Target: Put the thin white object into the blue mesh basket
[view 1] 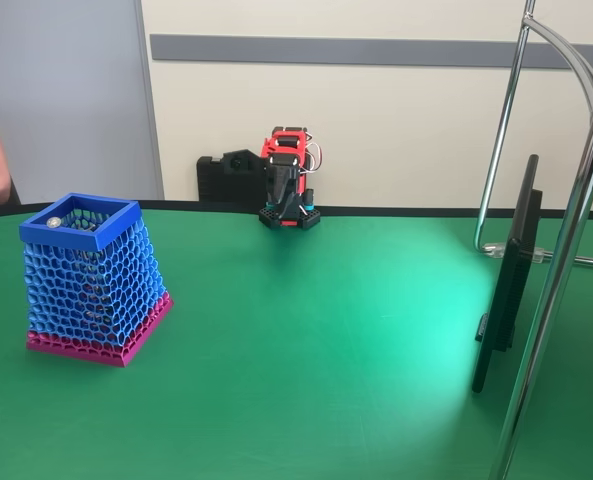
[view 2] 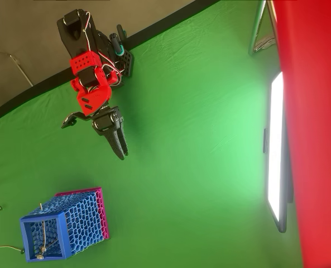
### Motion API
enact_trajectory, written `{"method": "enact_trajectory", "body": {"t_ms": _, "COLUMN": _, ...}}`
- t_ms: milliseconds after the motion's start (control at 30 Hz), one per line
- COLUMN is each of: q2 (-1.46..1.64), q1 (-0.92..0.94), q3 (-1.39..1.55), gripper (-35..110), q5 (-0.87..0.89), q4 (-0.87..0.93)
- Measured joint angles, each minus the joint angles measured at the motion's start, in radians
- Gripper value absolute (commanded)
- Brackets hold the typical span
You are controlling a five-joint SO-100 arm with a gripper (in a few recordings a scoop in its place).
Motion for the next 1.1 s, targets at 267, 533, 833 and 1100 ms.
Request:
{"method": "enact_trajectory", "body": {"t_ms": 267, "q2": 0.077, "q1": 0.0, "q3": 0.003, "gripper": 18, "q5": 0.0, "q4": 0.123}}
{"method": "enact_trajectory", "body": {"t_ms": 533, "q2": 0.123, "q1": -0.008, "q3": 0.003, "gripper": 13, "q5": -0.005, "q4": 0.262}}
{"method": "enact_trajectory", "body": {"t_ms": 833, "q2": 0.124, "q1": -0.028, "q3": 0.003, "gripper": 1, "q5": -0.023, "q4": 0.391}}
{"method": "enact_trajectory", "body": {"t_ms": 1100, "q2": 0.126, "q1": -0.037, "q3": 0.003, "gripper": 1, "q5": 0.0, "q4": 0.46}}
